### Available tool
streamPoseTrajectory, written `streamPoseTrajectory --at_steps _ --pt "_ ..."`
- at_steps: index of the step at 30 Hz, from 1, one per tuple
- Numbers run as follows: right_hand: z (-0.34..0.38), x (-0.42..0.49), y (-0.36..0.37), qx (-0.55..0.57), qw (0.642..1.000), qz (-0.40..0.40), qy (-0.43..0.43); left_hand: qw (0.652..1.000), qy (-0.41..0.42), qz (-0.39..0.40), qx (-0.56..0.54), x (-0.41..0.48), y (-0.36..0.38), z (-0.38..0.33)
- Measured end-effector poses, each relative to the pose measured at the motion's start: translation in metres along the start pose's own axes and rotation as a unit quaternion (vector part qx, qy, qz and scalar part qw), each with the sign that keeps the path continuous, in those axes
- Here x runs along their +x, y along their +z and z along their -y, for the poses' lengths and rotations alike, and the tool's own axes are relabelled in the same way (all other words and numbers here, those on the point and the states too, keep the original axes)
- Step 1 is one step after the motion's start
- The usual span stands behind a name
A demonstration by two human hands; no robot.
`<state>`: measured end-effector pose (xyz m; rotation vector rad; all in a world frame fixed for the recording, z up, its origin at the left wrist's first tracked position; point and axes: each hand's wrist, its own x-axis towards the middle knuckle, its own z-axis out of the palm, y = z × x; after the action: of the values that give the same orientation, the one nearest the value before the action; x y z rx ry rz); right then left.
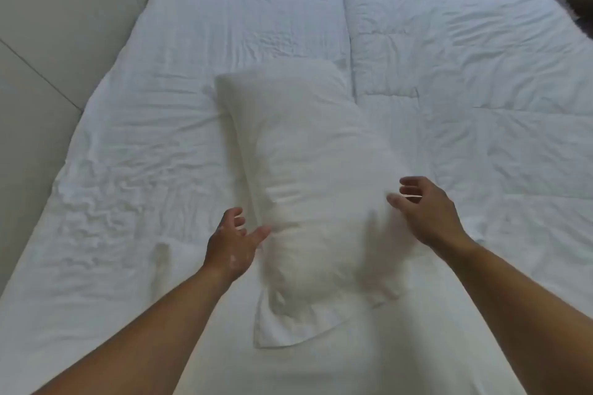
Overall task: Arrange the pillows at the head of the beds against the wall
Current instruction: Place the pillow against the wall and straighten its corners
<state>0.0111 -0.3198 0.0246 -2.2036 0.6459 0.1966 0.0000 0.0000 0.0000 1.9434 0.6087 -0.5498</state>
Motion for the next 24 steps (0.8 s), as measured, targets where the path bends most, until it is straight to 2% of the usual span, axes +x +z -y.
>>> streamPoseTrajectory --at_steps 3,8,16,19,24 --pt "0.007 0.045 0.011 -0.084 0.996 -0.010 -0.024 1.000 0.009 -0.010 0.005 0.038 0.011 -0.008" --pt "-0.001 0.109 0.039 -0.171 0.985 0.024 -0.007 0.999 -0.029 0.007 -0.033 0.087 0.042 -0.014" --pt "-0.035 0.169 0.055 -0.110 0.989 0.089 0.046 0.986 -0.057 -0.005 -0.156 0.133 0.088 0.020" --pt "-0.051 0.177 0.066 -0.097 0.989 0.100 0.045 0.988 -0.047 -0.027 -0.146 0.139 0.099 0.028" --pt "-0.062 0.176 0.082 -0.076 0.994 0.074 0.033 0.987 -0.039 -0.050 -0.151 0.141 0.107 0.038"
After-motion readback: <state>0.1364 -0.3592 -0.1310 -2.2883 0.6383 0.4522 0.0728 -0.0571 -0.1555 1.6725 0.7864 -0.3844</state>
